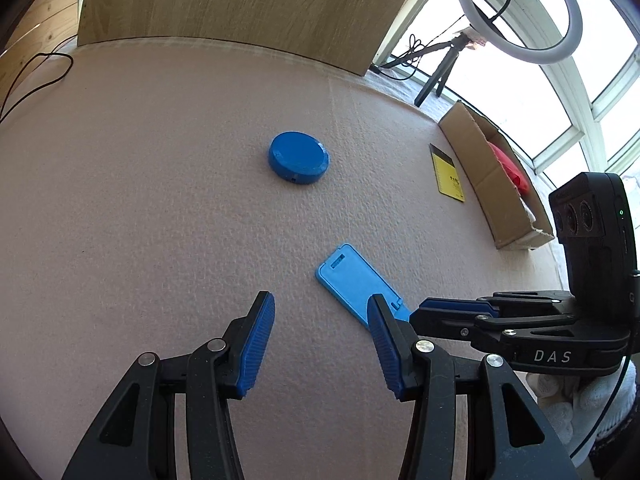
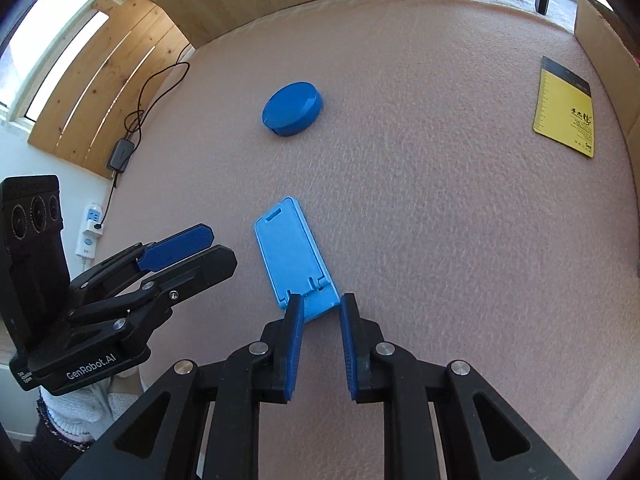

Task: Organize objects
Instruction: 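Move the right gripper to the blue phone stand and align with it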

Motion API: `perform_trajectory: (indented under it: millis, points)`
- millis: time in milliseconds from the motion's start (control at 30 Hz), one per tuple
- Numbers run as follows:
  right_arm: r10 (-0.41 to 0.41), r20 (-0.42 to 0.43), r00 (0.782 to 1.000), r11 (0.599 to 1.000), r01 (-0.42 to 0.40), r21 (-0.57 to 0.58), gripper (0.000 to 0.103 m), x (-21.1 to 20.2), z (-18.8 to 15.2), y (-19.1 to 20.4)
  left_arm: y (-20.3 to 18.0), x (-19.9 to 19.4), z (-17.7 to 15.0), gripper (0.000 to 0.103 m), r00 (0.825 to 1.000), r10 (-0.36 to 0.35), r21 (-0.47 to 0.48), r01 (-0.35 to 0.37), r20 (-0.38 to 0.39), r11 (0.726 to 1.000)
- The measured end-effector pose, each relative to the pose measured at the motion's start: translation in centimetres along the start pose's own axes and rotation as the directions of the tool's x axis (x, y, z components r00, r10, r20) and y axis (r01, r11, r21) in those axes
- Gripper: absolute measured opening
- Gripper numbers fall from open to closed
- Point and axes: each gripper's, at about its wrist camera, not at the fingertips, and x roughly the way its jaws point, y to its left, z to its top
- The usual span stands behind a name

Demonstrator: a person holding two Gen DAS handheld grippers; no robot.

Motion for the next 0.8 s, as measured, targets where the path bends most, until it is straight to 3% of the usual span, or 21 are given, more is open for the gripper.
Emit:
perform_trajectory:
  millis: [167, 667, 800]
  points:
    - [0.017, 0.065, 0.998, 1.0, -0.017, 0.011, 0.031, -1.5, 0.0, -0.1, -0.7, 0.0, -1.3, 0.052, 0.999, -0.04, 0.008, 0.041, -0.029, 0.999]
    - [0.052, 0.016, 0.999, 0.999, -0.052, 0.013, 0.031, 0.6, 1.4, 0.0, -2.7, 2.6, -1.5, 0.052, 0.988, -0.127, 0.03, 0.13, -0.092, 0.991]
    - [0.03, 0.022, 0.999, 1.0, -0.03, 0.003, 0.032, 0.6, 1.6, 0.5, -2.5, 1.8, -1.8, 0.052, 0.992, -0.072, 0.083, 0.08, -0.1, 0.993]
